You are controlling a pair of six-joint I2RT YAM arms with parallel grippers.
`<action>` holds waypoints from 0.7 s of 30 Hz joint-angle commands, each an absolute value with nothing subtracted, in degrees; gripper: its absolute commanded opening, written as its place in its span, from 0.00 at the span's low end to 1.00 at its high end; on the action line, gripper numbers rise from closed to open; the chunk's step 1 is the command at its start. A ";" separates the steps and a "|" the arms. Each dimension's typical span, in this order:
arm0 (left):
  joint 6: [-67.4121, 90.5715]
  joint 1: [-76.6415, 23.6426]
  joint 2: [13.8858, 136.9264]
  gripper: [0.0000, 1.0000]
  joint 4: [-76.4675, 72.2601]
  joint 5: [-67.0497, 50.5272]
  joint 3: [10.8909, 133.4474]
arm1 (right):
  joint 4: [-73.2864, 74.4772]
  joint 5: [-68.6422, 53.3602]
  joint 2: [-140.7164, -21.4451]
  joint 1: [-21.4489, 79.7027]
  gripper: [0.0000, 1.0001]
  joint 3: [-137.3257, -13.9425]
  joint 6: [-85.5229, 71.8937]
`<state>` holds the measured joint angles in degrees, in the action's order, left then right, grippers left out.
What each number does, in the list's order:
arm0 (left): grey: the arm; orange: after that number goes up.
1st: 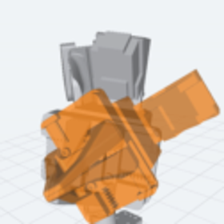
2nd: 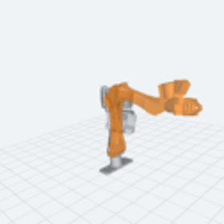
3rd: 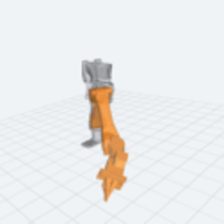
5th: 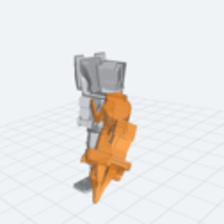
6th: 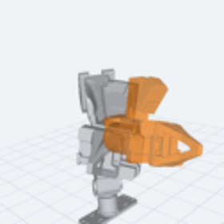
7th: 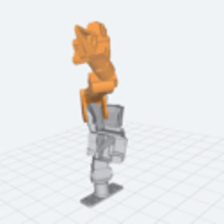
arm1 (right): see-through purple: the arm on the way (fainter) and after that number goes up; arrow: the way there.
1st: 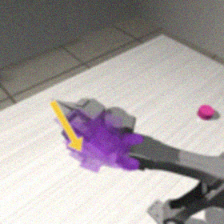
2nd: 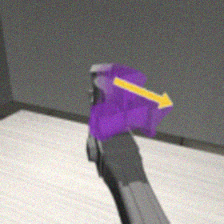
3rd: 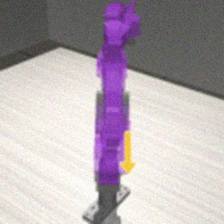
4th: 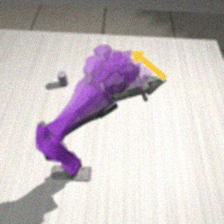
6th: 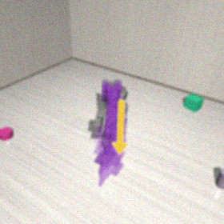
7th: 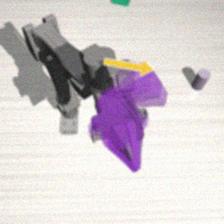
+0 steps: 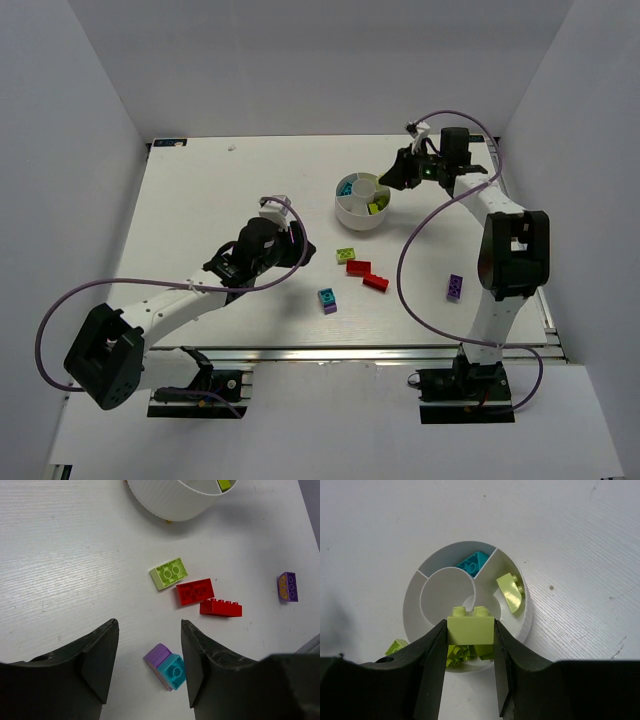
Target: Sort the legos into containers by color
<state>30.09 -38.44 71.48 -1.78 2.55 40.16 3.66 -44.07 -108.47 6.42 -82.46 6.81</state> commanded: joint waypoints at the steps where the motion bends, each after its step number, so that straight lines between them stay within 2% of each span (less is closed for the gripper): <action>1: 30.76 -38.67 69.17 0.63 -2.64 2.37 40.17 | 2.55 -43.59 -110.74 6.15 0.14 -87.00 3.60; 14: 30.50 -38.67 71.01 0.63 -2.81 1.41 41.57 | 0.70 -41.57 -116.01 6.24 0.24 -89.30 0.44; 21: 30.41 -38.67 72.42 0.65 -3.95 0.00 42.01 | 1.41 -41.49 -116.89 6.15 0.38 -89.65 0.44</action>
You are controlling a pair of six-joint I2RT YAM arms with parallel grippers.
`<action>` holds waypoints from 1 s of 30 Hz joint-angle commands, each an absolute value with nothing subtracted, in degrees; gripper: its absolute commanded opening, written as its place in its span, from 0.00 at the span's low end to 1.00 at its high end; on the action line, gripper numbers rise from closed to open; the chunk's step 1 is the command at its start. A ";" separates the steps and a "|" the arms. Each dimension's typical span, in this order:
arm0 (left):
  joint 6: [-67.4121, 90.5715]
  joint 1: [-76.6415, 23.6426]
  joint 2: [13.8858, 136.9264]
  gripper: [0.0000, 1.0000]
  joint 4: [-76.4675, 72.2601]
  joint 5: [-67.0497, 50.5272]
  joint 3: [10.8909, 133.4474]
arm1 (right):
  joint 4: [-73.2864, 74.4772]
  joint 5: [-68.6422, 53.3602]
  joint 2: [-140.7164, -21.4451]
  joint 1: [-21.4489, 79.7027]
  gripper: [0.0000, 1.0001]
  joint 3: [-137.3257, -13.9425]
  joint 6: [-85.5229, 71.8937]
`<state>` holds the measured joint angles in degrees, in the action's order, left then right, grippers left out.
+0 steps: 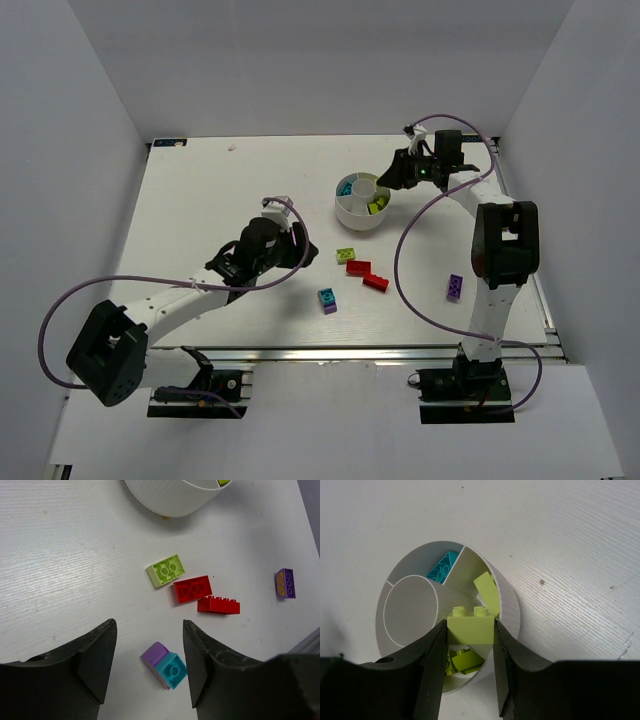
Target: Sort the legos into containers by color
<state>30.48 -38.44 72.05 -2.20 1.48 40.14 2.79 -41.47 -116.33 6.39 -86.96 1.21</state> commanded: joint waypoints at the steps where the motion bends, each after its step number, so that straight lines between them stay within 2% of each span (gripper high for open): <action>1: 30.32 -38.67 72.60 0.65 -4.13 -1.83 42.19 | 1.41 -41.48 -116.89 6.15 0.42 -89.56 0.44; 7: 29.36 -38.67 75.49 0.66 -4.48 -4.39 44.38 | 1.06 -41.66 -116.28 6.15 0.61 -89.47 0.62; 15: 25.06 -38.67 80.59 0.66 -2.29 -8.26 49.13 | 1.05 -42.89 -113.47 5.80 0.62 -88.34 2.45; 18: 20.93 -38.85 83.40 0.63 0.43 -9.49 52.29 | 2.11 -45.17 -111.10 4.84 0.63 -87.37 5.88; 20: 16.72 -38.93 85.50 0.62 4.11 -9.93 54.65 | 3.77 -49.19 -108.91 3.52 0.88 -86.40 12.02; 28: -3.82 -40.78 92.28 0.59 11.60 -11.34 59.68 | 10.80 -54.21 -95.90 2.81 0.89 -71.66 47.60; 30: -7.37 -41.13 93.33 0.59 11.52 -11.69 59.59 | 16.66 -56.50 -92.82 2.72 0.89 -70.14 57.01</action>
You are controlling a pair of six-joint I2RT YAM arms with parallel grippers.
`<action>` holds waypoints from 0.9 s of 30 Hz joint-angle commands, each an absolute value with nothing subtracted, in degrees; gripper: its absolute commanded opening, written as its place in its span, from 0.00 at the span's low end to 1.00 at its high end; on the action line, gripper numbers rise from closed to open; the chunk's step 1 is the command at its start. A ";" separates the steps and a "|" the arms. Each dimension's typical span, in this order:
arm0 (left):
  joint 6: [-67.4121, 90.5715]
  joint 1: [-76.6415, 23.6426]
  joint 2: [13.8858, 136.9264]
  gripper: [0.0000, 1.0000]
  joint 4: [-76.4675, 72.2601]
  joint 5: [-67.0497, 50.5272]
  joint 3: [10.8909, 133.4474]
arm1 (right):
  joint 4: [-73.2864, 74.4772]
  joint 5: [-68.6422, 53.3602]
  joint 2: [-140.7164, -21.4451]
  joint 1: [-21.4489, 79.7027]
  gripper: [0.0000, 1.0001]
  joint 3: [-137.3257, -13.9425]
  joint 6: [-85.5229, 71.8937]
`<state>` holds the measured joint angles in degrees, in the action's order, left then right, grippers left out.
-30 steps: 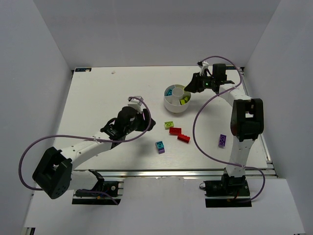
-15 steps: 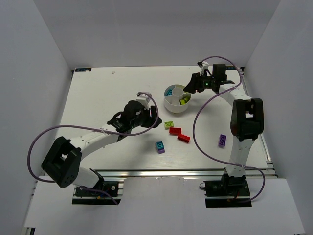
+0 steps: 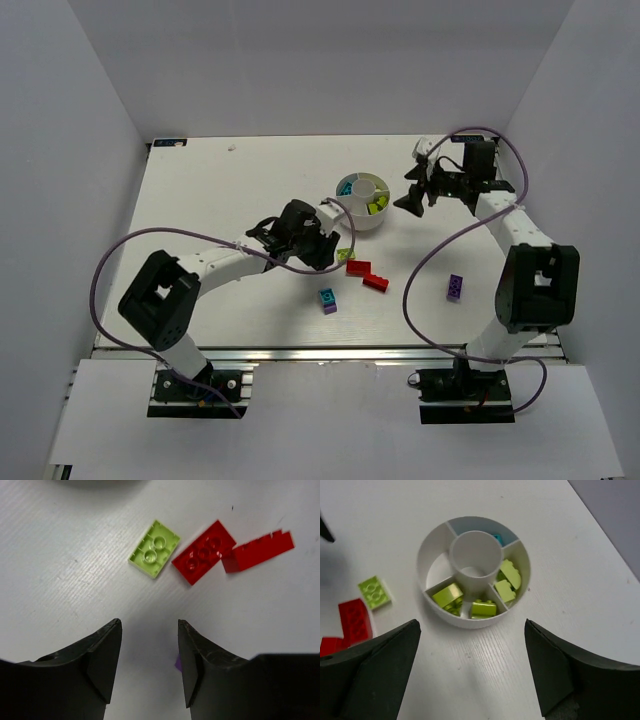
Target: Sort the legos into containers by color
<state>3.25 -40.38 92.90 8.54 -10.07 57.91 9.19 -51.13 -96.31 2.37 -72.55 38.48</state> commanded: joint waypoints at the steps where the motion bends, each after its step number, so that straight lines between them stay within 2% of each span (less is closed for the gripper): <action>1: -10.95 -41.05 93.95 0.58 11.08 -13.43 59.33 | 18.87 -58.95 -92.12 2.72 0.87 -69.70 59.83; 7: -18.71 -41.22 96.85 0.58 5.81 -14.50 57.92 | 21.62 -65.74 -86.58 2.64 0.84 -63.46 66.79; 27: -25.67 -41.22 110.48 0.61 4.66 -18.89 68.29 | 21.36 -66.53 -82.27 2.64 0.83 -59.06 65.04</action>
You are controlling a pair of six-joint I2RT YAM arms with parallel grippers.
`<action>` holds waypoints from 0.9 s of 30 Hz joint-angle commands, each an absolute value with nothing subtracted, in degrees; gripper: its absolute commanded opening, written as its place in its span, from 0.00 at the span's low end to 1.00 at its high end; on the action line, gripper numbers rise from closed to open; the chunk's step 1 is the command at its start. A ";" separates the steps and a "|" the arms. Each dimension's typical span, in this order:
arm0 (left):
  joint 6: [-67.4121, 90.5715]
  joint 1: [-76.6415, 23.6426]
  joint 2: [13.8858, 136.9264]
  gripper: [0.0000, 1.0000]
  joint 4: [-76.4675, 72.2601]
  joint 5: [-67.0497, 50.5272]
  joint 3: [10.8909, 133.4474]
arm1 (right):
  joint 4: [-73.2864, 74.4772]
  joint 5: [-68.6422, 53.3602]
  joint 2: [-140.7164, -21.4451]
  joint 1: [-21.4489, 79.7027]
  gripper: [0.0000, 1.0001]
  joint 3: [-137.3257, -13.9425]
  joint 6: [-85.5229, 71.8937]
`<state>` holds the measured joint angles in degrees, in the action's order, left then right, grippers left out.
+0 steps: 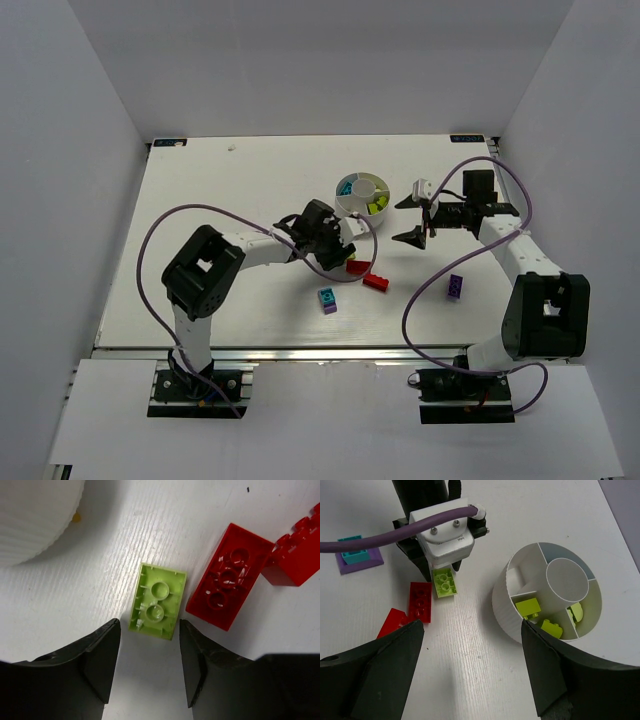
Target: Sort the legos into containers by color
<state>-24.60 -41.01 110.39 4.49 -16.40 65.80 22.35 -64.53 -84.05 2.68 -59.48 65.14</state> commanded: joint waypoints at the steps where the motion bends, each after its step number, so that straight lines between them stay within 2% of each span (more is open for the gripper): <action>1: -25.49 -41.22 110.74 0.60 4.48 -19.42 68.29 | 21.27 -66.53 -82.18 2.55 0.83 -58.98 65.04; 3: -24.70 -41.13 110.83 0.59 3.87 -19.95 68.38 | 21.18 -66.45 -82.00 2.64 0.83 -58.62 65.13; 5: -24.26 -41.22 111.18 0.53 3.87 -20.56 68.73 | 21.44 -66.36 -82.00 2.64 0.82 -58.36 65.04; 7: -24.00 -41.22 111.53 0.44 4.39 -21.00 69.25 | 22.32 -66.27 -82.00 2.64 0.81 -58.27 65.82; 8: -23.91 -41.22 111.53 0.33 4.92 -21.35 69.34 | 22.93 -66.27 -82.00 2.64 0.81 -58.36 66.35; 11: -23.03 -41.22 110.05 0.19 4.13 -21.27 68.12 | 26.44 -66.18 -82.26 2.64 0.78 -58.71 69.25; 16: -20.13 -41.13 105.92 0.10 2.47 -19.08 66.36 | 32.95 -66.79 -84.11 2.72 0.67 -60.55 71.46; 18: -18.29 -41.13 103.12 0.08 1.85 -17.41 65.57 | 30.16 -66.54 -84.55 3.25 0.59 -60.64 62.53; 20: -16.62 -41.13 100.82 0.06 0.36 -16.44 64.87 | 28.13 -65.66 -85.08 4.47 0.55 -60.56 52.27; 22: -13.72 -41.13 96.97 0.05 -3.32 -14.86 63.02 | 23.83 -63.73 -85.25 5.79 0.54 -60.12 44.69; 23: -12.67 -41.13 95.90 0.05 -4.12 -14.77 62.41 | 21.47 -63.29 -85.17 7.02 0.54 -59.68 34.56; 26: -8.10 -41.31 91.42 0.04 -8.25 -14.94 59.77 | 10.75 -62.75 -85.60 8.87 0.55 -58.45 17.64; 27: -6.08 -41.40 90.36 0.04 -9.31 -14.85 57.94 | 8.11 -62.84 -86.04 9.22 0.57 -58.27 6.01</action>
